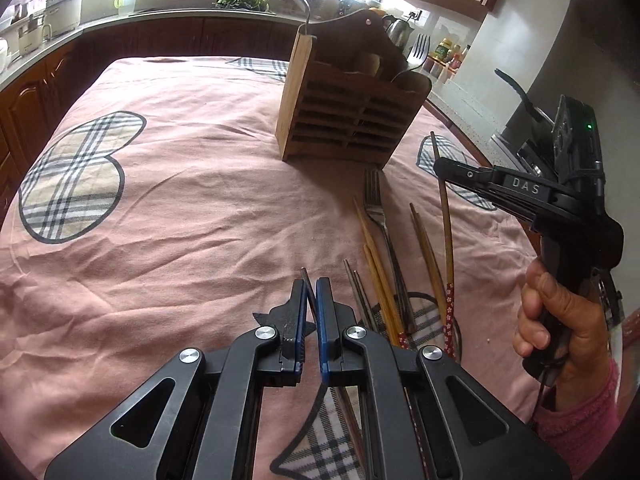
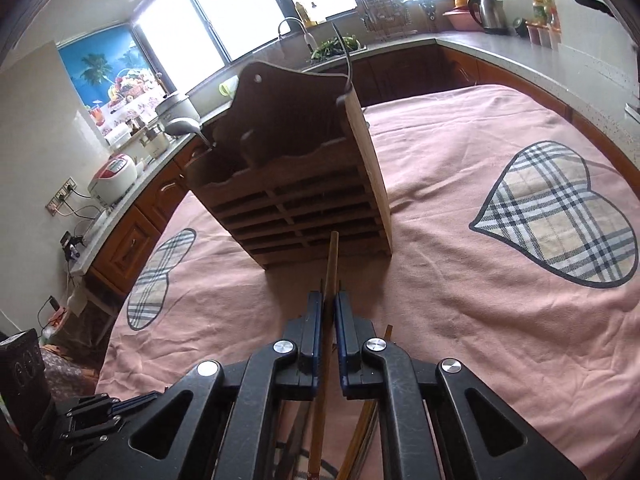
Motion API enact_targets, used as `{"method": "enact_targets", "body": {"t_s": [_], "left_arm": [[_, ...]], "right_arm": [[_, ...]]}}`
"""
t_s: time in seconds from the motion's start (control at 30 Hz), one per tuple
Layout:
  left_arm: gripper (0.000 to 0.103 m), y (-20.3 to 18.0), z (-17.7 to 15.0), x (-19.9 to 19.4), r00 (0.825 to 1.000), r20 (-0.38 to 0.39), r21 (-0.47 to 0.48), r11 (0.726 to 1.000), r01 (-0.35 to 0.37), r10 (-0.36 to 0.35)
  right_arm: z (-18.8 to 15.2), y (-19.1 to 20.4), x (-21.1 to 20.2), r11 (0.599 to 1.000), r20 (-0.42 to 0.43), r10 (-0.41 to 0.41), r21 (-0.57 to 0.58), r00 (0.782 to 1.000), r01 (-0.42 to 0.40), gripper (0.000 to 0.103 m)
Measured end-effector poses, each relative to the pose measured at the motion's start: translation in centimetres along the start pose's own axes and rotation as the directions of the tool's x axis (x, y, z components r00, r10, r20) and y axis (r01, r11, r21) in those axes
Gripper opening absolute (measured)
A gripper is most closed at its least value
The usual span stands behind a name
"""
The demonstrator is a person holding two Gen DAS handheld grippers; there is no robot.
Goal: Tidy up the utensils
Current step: 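Grasp a metal chopstick with the left gripper while the right grasps a wooden chopstick, then lift both chopsticks and carry them toward the wooden holder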
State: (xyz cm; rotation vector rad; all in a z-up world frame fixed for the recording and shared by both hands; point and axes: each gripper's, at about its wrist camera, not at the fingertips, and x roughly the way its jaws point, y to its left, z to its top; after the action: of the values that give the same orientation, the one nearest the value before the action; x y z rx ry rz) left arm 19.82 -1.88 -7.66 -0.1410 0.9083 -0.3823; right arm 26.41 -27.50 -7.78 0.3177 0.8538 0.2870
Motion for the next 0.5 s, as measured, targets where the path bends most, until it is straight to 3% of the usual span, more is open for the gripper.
{"method": "enact_targets", "body": {"t_s": [0.5], "left_arm": [[0.003, -1.3, 0.3, -6.0, 0.991, 0.135, 0.010, 1.000, 0.015, -0.016]], "right_arm": [[-1.2, 3.2, -8.5, 0.995, 0.162, 0.094, -0.048, 0.982, -0.088, 0.006]]}}
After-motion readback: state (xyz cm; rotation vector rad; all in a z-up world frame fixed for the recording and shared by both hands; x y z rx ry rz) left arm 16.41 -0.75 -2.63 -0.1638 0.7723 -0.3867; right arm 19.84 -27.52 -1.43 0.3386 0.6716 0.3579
